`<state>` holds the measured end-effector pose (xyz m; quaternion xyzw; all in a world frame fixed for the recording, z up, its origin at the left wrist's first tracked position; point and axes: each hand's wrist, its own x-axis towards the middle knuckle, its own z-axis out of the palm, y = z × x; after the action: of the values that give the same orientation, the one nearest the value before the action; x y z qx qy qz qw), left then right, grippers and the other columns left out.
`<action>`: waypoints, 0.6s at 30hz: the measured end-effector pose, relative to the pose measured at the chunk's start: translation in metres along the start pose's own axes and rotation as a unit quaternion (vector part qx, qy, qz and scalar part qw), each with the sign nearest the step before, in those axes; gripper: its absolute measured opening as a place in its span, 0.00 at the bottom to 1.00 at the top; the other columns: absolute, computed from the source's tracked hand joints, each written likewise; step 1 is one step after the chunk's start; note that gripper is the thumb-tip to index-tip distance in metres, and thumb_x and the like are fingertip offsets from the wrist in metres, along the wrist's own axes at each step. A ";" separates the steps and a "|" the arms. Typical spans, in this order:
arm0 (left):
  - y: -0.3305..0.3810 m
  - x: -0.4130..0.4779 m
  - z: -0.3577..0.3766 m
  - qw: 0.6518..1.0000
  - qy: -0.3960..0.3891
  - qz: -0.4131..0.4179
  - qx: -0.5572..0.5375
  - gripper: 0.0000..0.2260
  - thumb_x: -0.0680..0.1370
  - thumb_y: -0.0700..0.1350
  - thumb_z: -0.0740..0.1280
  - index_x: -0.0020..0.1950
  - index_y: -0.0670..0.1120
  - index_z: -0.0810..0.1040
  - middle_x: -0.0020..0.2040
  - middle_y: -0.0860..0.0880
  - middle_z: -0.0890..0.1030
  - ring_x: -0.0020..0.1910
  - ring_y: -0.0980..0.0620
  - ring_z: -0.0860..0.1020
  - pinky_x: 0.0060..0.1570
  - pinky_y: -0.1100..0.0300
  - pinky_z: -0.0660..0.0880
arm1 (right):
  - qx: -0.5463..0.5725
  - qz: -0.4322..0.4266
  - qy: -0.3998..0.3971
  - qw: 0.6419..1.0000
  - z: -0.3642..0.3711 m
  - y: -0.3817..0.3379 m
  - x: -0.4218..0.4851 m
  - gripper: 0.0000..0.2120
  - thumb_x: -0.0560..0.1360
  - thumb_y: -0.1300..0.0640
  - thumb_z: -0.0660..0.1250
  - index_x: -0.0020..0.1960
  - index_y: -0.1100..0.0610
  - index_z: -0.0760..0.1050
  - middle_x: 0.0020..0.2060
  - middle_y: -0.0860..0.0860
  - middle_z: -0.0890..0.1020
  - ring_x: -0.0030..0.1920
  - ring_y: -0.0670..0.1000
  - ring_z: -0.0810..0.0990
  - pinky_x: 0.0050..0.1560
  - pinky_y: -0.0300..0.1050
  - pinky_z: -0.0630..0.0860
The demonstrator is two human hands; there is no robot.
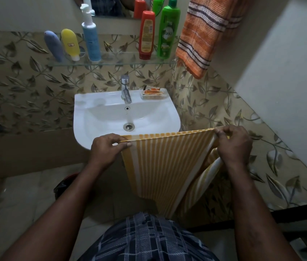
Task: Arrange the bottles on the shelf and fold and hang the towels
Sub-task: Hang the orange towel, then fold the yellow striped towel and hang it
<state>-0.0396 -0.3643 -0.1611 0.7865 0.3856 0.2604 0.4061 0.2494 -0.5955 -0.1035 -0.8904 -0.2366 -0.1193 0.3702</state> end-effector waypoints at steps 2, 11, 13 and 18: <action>-0.001 -0.003 -0.004 1.000 0.015 0.011 -0.018 0.06 0.73 0.56 0.78 0.43 0.55 0.88 0.43 0.60 0.87 0.49 0.63 0.84 0.51 0.61 0.78 | -0.002 0.003 -0.002 1.000 0.002 0.000 -0.001 0.06 0.78 0.53 0.73 0.49 0.55 0.84 0.50 0.53 0.83 0.52 0.55 0.80 0.49 0.43 0.68; -0.004 -0.005 -0.010 0.997 0.070 0.029 0.033 0.13 0.74 0.61 0.71 0.44 0.53 0.85 0.38 0.56 0.85 0.40 0.54 0.84 0.44 0.52 0.81 | 0.008 0.010 -0.004 1.000 0.010 -0.002 -0.003 0.07 0.78 0.53 0.73 0.50 0.56 0.84 0.52 0.53 0.83 0.53 0.55 0.81 0.50 0.44 0.72; -0.005 -0.003 -0.006 0.994 0.081 0.032 0.067 0.11 0.76 0.57 0.74 0.46 0.49 0.84 0.37 0.53 0.84 0.39 0.49 0.83 0.41 0.52 0.80 | 0.012 0.002 -0.004 1.000 0.013 -0.003 -0.004 0.07 0.78 0.53 0.74 0.50 0.57 0.85 0.51 0.54 0.84 0.52 0.55 0.82 0.51 0.44 0.73; -0.008 0.000 -0.003 0.985 0.029 0.061 0.156 0.14 0.79 0.49 0.75 0.64 0.48 0.83 0.42 0.51 0.85 0.46 0.43 0.84 0.46 0.53 0.76 | 0.011 0.004 -0.004 1.000 0.018 -0.004 -0.006 0.07 0.78 0.53 0.74 0.49 0.57 0.85 0.50 0.54 0.84 0.52 0.56 0.81 0.50 0.42 0.70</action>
<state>-0.0446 -0.3601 -0.1662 0.8545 0.3843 0.2437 0.2505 0.2426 -0.5820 -0.1158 -0.8877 -0.2361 -0.1121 0.3790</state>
